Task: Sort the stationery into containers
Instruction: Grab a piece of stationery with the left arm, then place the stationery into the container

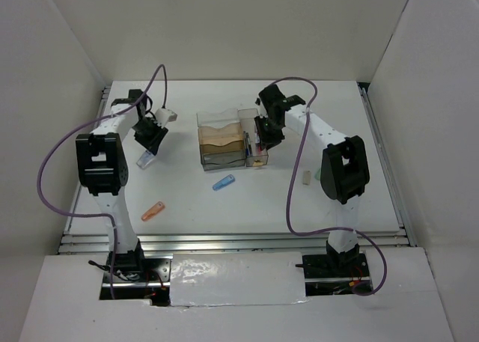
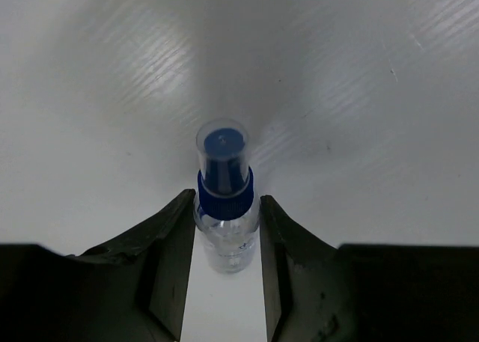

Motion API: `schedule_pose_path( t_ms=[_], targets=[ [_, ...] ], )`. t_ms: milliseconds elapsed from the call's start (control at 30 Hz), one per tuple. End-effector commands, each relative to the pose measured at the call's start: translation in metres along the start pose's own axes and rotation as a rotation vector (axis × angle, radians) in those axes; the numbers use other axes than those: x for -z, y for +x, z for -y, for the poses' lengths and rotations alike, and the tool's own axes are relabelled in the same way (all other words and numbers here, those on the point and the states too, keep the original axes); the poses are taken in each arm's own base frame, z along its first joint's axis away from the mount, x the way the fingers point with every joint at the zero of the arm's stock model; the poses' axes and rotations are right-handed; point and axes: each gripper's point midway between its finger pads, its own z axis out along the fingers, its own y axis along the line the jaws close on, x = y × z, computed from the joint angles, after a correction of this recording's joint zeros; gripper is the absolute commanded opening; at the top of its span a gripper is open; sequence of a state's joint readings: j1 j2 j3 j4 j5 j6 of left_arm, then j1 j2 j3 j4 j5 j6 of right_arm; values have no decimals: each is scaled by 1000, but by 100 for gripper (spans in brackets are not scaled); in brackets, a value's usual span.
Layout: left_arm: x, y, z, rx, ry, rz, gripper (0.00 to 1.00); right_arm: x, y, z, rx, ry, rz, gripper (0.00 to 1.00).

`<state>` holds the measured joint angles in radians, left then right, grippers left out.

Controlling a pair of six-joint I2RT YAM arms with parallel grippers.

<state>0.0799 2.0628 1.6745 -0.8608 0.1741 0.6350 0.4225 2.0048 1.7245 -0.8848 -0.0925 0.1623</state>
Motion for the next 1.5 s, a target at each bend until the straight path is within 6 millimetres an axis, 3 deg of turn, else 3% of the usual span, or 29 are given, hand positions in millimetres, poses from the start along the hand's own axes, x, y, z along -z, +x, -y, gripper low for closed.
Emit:
schedule_pose_path(
  t_ms=[0,133,233,367,533,767,833,967,1033,1067,1167,1233,1267,1300,1400,1467],
  targets=[
    [-20,8,12,38,15,-84,17,23,-9,-2,10,-16,64,32],
    [-34,-9,8,30,-4,-64,22,24,-9,0,5,-11,65,32],
    [-36,-16,8,33,-10,-45,40,26,-9,2,2,-6,69,32],
    [-26,-16,10,39,-28,-30,49,29,-8,4,0,-4,75,32],
    [-24,8,18,51,-19,-55,60,34,-10,2,-1,-9,86,32],
    [-20,28,23,100,5,-10,61,40,-8,4,0,-2,99,32],
    [-14,31,25,97,4,8,55,42,-7,5,-1,-2,102,32],
    [-1,24,25,79,-6,57,32,43,-7,4,-6,-12,108,32],
    [12,9,22,65,-20,112,25,44,-7,4,-6,-17,109,32],
    [18,1,21,58,-22,142,17,46,-8,4,-7,-18,112,32],
    [48,-40,19,-9,-51,262,9,48,-6,6,-7,-17,112,31],
    [72,-81,25,-112,-86,357,8,49,-4,7,-2,-21,115,31],
    [80,-89,20,-138,-117,381,7,50,-3,10,-5,-20,117,30],
    [89,-122,39,-228,-120,436,7,51,-3,11,-6,-21,120,30],
    [94,-167,63,-372,-85,479,7,56,-2,18,-18,-27,130,30],
    [86,-183,70,-441,-72,467,6,59,-1,22,-29,-31,137,30]
  ],
)
